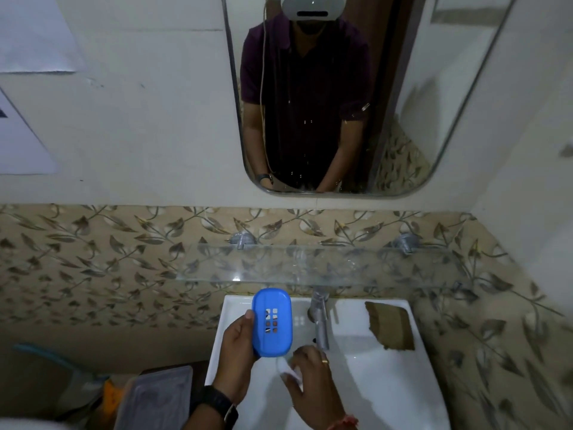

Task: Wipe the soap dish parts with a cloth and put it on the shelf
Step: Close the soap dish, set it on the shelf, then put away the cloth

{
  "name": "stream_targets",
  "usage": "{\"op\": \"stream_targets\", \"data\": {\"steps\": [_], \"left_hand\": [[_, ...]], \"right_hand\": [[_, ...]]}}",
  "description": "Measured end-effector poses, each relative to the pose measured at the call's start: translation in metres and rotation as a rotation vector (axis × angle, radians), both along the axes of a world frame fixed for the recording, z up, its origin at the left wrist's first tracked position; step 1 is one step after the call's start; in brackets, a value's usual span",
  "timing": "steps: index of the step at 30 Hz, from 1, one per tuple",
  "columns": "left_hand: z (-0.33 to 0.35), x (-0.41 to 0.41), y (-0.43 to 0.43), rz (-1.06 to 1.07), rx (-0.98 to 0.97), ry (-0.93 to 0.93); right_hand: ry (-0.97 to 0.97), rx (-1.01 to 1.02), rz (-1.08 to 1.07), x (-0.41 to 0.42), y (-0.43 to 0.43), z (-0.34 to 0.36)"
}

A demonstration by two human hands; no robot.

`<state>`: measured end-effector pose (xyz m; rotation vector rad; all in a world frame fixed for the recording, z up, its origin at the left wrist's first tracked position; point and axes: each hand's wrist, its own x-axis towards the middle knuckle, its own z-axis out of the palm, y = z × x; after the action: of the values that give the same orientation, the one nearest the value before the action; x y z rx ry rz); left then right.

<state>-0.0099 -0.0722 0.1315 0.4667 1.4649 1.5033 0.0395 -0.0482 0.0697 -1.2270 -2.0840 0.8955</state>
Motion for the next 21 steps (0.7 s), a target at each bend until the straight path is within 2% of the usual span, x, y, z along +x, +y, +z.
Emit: {"op": "stream_targets", "data": {"steps": [1,2,3,4,6,8,10,13,16,19,21], "left_hand": [[0.001,0.001,-0.001,0.000,0.003,-0.003],[0.002,0.002,-0.003,0.001,0.008,-0.008],[0.002,0.004,-0.005,0.001,0.015,-0.014],[0.003,0.005,-0.007,0.001,0.020,-0.020],[0.004,0.009,-0.013,0.001,0.023,-0.031],[0.006,0.015,-0.021,-0.001,0.026,-0.034],[0.009,0.020,-0.031,-0.008,0.030,-0.023],[0.016,0.030,-0.042,-0.021,0.037,-0.005],[0.024,0.042,-0.050,-0.031,0.041,0.008],[0.033,0.053,-0.055,-0.061,0.056,0.004],[0.038,0.061,-0.058,-0.093,0.073,0.008]], "right_hand": [[-0.075,-0.191,-0.032,0.093,0.012,0.016],[-0.039,-0.178,-0.166,0.127,-0.014,0.009],[0.000,-0.136,-0.259,0.142,-0.021,0.009],[0.069,-0.193,-0.339,0.157,-0.028,0.007],[0.117,-0.284,-0.387,0.162,-0.046,0.024],[0.218,-0.281,-0.458,0.168,-0.060,0.037],[0.233,-0.285,-0.482,0.186,-0.064,0.047],[0.314,-0.250,-0.371,0.193,-0.068,0.070],[0.450,-0.225,-0.142,0.206,-0.055,0.090],[0.479,-0.252,0.072,0.213,-0.041,0.112],[0.486,-0.286,0.095,0.214,-0.031,0.125]]}}
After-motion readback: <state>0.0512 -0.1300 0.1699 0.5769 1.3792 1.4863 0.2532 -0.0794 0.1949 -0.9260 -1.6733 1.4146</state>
